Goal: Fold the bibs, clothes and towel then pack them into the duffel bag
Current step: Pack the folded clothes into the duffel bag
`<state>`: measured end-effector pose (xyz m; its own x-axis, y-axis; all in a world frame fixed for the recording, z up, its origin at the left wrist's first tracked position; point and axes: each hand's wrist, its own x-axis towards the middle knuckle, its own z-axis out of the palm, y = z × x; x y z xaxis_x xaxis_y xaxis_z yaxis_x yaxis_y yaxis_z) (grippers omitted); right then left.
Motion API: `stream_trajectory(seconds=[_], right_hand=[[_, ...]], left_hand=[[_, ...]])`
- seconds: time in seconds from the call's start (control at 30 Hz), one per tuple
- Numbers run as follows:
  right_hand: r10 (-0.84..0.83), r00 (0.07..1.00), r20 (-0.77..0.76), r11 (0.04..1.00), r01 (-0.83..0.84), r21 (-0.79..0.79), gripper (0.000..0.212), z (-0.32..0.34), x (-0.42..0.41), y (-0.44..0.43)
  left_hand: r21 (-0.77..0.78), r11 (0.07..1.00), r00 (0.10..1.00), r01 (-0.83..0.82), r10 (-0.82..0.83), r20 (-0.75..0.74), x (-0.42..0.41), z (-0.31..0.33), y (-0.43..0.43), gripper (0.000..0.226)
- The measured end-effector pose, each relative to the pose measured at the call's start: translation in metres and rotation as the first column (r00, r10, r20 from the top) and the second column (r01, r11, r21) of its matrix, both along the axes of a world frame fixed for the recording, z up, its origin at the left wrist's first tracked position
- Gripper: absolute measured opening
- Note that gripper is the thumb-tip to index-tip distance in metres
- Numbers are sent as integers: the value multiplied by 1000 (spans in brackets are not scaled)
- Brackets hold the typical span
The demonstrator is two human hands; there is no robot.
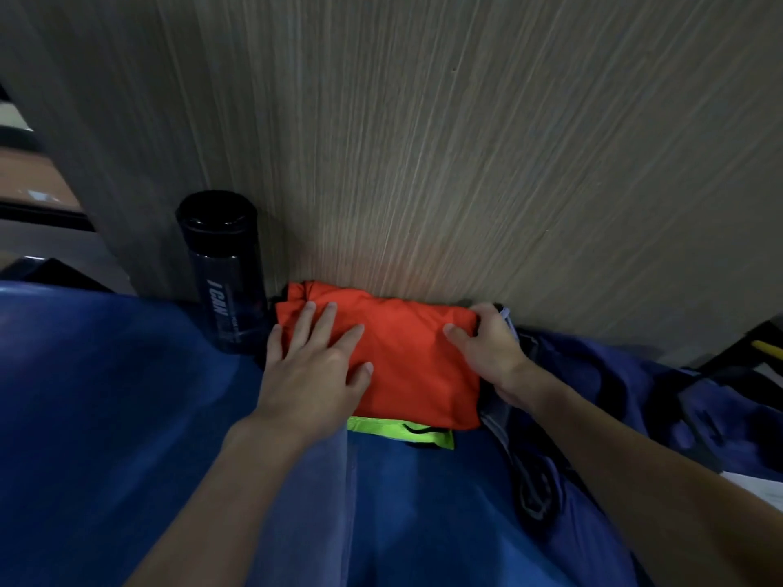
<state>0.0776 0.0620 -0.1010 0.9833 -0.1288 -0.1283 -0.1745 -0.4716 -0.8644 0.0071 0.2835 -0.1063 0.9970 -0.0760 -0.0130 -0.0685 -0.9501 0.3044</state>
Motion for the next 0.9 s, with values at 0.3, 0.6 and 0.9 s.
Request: stream_trajectory(seconds=[0.3, 0.6, 0.9], right_hand=[[169, 978, -119, 974, -148, 171, 37, 11, -9, -12], [282, 959, 37, 929, -263, -261, 17, 75, -9, 39], [398, 909, -127, 904, -364, 225, 5, 89, -24, 123]], left_hand=[[-76, 997, 1000, -9, 10, 15, -2, 2, 0, 60], [-457, 880, 981, -128, 182, 75, -4, 16, 2, 48], [-913, 292, 946, -284, 243, -216, -1, 40, 12, 31]])
